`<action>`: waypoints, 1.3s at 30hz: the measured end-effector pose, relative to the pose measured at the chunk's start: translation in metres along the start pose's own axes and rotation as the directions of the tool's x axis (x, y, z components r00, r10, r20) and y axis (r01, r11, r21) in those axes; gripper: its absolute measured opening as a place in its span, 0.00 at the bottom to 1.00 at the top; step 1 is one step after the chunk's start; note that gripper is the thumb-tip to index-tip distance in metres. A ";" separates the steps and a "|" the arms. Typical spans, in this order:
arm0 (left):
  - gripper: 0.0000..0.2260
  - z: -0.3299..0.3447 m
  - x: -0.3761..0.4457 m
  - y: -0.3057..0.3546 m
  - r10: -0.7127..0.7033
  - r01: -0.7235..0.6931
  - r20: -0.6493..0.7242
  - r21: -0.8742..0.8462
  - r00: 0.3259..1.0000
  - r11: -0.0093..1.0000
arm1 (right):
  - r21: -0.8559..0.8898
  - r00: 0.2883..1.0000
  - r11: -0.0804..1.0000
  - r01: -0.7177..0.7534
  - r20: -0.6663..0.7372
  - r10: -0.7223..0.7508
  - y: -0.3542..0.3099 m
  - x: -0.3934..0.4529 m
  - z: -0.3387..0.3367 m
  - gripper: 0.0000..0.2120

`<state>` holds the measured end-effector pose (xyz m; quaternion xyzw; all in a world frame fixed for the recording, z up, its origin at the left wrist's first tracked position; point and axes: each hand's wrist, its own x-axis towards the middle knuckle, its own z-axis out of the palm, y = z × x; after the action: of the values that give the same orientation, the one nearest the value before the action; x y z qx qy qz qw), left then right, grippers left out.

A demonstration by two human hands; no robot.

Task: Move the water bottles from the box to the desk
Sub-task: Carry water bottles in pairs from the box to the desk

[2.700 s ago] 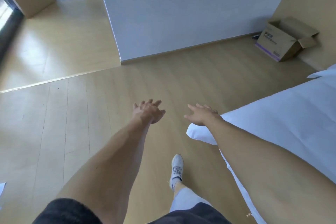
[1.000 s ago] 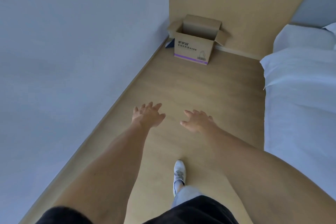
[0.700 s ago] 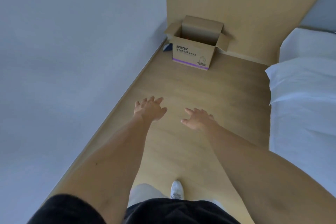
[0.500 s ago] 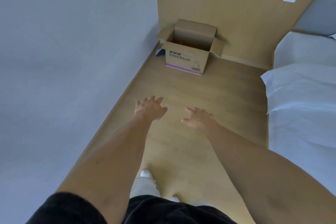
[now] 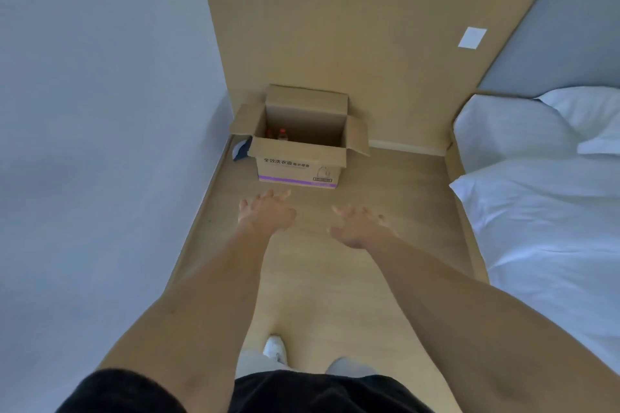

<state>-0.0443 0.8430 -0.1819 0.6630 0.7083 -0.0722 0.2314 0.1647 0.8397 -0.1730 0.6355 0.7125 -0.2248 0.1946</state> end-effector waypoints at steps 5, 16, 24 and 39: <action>0.24 -0.051 0.084 0.001 0.087 -0.088 0.015 0.034 0.996 0.996 | 0.062 0.998 0.997 -0.050 -0.041 0.053 -0.015 0.059 -0.059 0.33; 0.25 -0.109 0.263 -0.025 0.076 -0.079 0.054 0.038 0.996 0.996 | 0.113 0.998 0.992 -0.057 -0.013 0.059 -0.023 0.243 -0.139 0.33; 0.28 -0.165 0.402 -0.047 -0.053 0.054 0.055 -0.021 0.997 0.998 | 0.075 0.997 0.997 0.030 0.064 -0.035 -0.039 0.399 -0.213 0.34; 0.29 -0.186 0.602 -0.069 -0.038 0.055 0.209 -0.076 0.977 0.996 | 0.152 0.982 0.983 -0.100 0.175 0.073 -0.037 0.578 -0.263 0.33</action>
<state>-0.1628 1.4571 -0.2869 0.6253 0.6979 -0.1174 0.3290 0.0628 1.4587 -0.2791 0.6582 0.6448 -0.3256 0.2122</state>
